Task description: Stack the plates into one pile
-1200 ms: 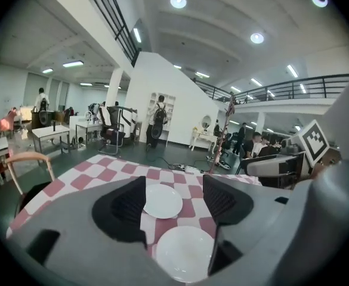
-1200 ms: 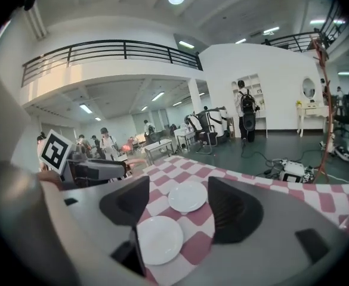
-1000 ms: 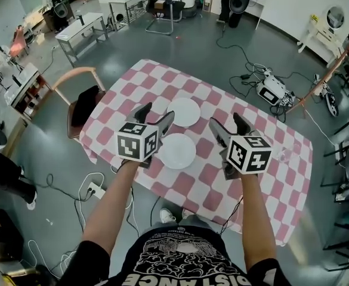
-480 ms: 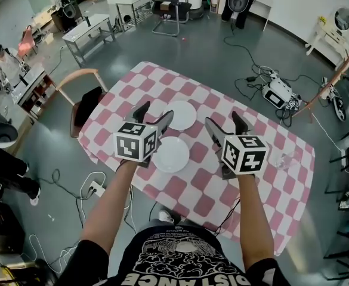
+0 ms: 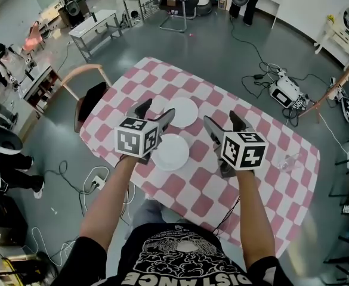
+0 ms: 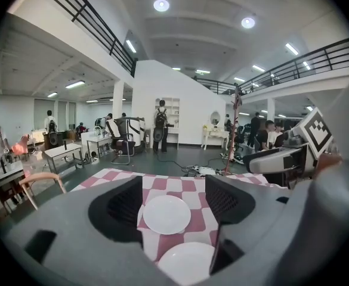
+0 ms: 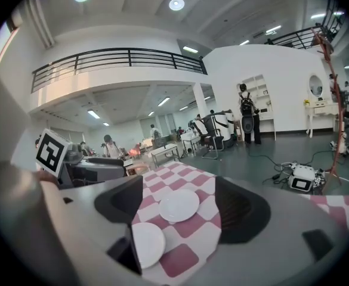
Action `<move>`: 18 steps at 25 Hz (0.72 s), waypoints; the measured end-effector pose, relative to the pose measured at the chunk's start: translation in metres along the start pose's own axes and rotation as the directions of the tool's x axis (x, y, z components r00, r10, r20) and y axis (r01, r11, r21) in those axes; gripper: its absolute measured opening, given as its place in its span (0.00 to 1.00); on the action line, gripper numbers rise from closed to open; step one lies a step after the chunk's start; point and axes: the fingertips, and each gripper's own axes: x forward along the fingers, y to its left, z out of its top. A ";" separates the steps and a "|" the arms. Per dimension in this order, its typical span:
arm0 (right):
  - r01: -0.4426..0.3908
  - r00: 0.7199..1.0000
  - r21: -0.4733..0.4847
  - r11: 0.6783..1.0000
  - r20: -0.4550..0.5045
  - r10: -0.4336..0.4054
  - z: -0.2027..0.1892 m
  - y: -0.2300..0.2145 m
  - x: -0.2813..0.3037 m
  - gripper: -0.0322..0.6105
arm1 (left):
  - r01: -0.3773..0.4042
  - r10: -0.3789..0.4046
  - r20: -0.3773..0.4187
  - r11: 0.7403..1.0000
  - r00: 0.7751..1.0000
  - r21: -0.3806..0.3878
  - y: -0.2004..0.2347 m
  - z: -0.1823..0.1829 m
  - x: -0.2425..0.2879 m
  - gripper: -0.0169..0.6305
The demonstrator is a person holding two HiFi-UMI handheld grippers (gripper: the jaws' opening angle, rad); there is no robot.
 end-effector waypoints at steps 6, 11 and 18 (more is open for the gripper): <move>-0.024 0.999 0.046 0.999 -0.028 0.025 -0.014 0.003 0.018 0.64 | 0.035 -0.035 -0.032 0.999 0.999 0.003 0.015 -0.013 0.017 0.54; -0.005 0.998 0.090 0.996 -0.066 0.011 -0.029 0.004 0.042 0.63 | 0.112 -0.113 -0.063 0.994 0.992 -0.017 0.030 -0.022 0.046 0.54; 0.049 0.990 0.221 0.974 -0.140 -0.018 -0.054 -0.002 0.073 0.61 | 0.254 -0.262 -0.144 0.965 0.954 -0.073 0.048 -0.044 0.079 0.54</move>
